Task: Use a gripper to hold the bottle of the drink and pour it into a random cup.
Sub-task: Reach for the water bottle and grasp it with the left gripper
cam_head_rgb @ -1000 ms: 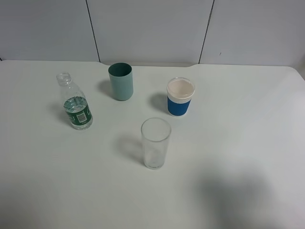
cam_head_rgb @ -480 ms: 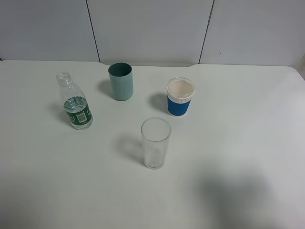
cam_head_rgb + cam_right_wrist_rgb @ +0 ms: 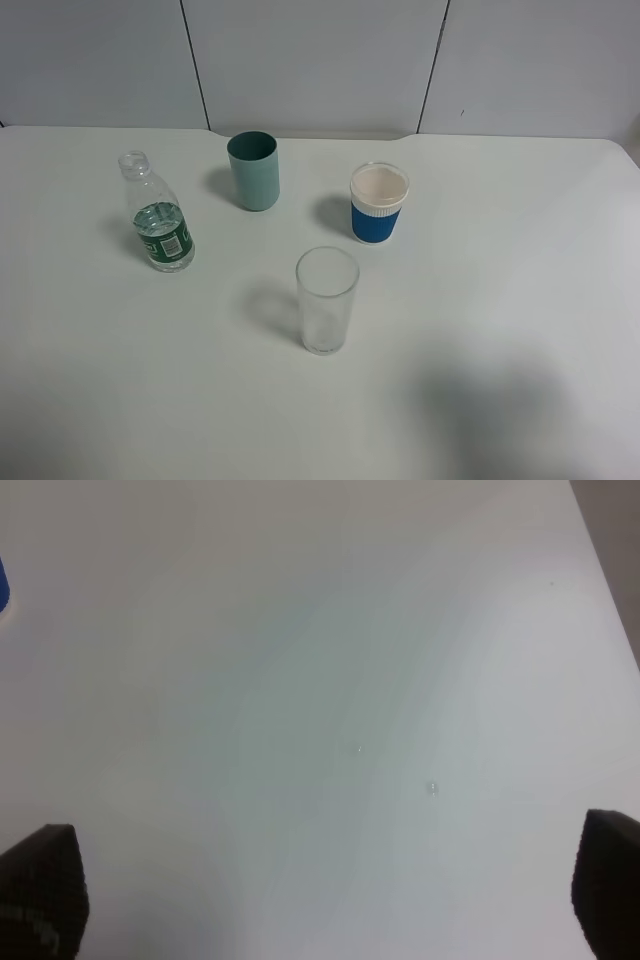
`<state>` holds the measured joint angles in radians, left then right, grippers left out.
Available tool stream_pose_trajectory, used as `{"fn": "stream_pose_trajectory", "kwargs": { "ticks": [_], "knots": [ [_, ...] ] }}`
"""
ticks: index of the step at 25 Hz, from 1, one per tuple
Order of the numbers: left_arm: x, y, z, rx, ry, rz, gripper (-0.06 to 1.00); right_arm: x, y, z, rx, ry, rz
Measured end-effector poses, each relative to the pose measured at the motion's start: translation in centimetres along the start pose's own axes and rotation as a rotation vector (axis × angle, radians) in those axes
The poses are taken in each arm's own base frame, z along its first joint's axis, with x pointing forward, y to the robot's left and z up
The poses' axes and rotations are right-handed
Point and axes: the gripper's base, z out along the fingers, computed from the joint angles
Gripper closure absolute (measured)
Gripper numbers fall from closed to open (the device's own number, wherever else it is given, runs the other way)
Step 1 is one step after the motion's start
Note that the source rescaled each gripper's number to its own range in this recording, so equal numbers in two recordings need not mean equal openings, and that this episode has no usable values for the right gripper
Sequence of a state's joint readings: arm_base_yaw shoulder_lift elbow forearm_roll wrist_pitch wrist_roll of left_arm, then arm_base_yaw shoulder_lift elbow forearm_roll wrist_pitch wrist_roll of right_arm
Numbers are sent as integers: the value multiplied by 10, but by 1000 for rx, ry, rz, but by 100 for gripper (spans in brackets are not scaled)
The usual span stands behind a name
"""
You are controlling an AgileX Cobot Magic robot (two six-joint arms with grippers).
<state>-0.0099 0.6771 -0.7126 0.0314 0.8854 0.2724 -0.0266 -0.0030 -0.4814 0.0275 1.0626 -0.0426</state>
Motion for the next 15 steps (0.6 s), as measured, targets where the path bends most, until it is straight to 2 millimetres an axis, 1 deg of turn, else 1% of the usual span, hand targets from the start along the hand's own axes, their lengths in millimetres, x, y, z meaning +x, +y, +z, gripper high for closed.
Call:
{"fn": "stream_pose_trajectory", "kwargs": {
  "ticks": [7,12,15],
  "knots": [
    [-10,-16,26,110,63,299,-6,0,0,0,0,0,0],
    [-14,-25,34,136,78,547,-6,0,0,0,0,0,0],
    [-15,-28,39,139,93,626,-6,0,0,0,0,0,0]
  ]
}}
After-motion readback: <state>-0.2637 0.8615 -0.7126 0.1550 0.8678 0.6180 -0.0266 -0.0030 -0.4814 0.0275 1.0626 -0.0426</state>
